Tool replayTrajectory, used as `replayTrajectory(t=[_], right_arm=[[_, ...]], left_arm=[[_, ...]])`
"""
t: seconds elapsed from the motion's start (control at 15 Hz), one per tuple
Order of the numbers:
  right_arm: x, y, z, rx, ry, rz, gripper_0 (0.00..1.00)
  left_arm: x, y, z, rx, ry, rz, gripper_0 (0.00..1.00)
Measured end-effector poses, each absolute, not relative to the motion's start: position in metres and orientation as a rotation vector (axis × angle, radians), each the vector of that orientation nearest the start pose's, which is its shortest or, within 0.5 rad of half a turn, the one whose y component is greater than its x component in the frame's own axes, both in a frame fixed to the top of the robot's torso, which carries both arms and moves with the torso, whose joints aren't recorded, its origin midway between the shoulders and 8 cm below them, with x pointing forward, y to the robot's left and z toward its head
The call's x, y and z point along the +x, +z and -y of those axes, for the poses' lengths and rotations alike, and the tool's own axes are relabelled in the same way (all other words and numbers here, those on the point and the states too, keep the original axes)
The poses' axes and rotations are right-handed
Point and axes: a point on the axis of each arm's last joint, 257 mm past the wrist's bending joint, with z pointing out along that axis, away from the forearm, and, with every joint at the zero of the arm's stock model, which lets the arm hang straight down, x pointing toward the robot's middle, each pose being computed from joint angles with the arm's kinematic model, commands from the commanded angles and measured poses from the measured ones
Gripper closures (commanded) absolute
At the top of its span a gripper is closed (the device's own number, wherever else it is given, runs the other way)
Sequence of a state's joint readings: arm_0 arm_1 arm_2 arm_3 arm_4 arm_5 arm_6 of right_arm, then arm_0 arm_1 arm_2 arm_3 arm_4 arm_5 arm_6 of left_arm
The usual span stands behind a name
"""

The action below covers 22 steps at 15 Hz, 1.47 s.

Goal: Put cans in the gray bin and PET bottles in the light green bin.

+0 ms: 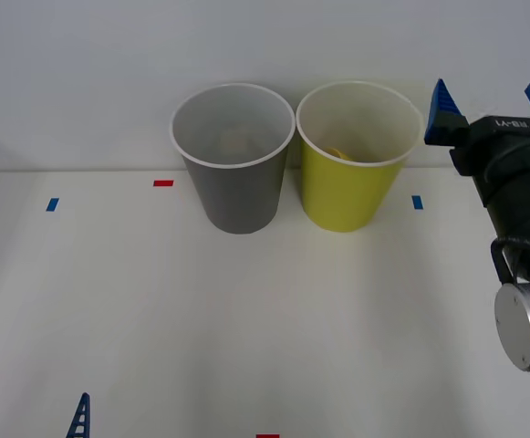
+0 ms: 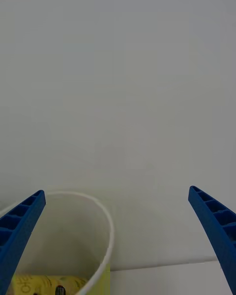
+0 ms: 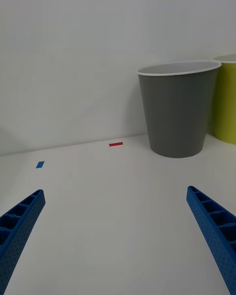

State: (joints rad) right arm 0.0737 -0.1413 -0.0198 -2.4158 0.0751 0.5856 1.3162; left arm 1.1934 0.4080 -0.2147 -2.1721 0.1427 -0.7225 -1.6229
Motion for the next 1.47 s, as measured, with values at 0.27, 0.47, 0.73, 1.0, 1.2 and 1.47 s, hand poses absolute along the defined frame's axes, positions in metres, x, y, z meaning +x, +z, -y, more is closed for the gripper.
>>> replayTrajectory(t=[0.27,0.47,0.73,1.0,1.2,1.47], right_arm=[[0.445,-0.023,0.278,0.063,-0.035,-1.387,0.00],[0.427,-0.041,0.286,0.073,-0.012,-1.387,0.00],[0.414,-0.055,0.285,0.042,0.036,-1.282,0.00],[0.380,-0.101,0.295,-0.044,0.002,-1.271,0.00],[0.349,-0.115,0.297,-0.091,-0.016,-1.279,0.00],[0.318,-0.122,0.298,-0.124,-0.022,-1.270,0.00]], left_arm=[[0.201,-0.187,-0.263,0.118,0.040,-1.468,0.00],[0.201,-0.187,-0.263,0.118,0.040,-1.467,0.00],[0.201,-0.187,-0.263,0.118,0.040,-1.468,0.00],[0.201,-0.187,-0.263,0.118,0.040,-1.468,0.00],[0.201,-0.187,-0.263,0.118,0.040,-1.468,0.00],[0.201,-0.187,-0.263,0.118,0.040,-1.468,0.00]])
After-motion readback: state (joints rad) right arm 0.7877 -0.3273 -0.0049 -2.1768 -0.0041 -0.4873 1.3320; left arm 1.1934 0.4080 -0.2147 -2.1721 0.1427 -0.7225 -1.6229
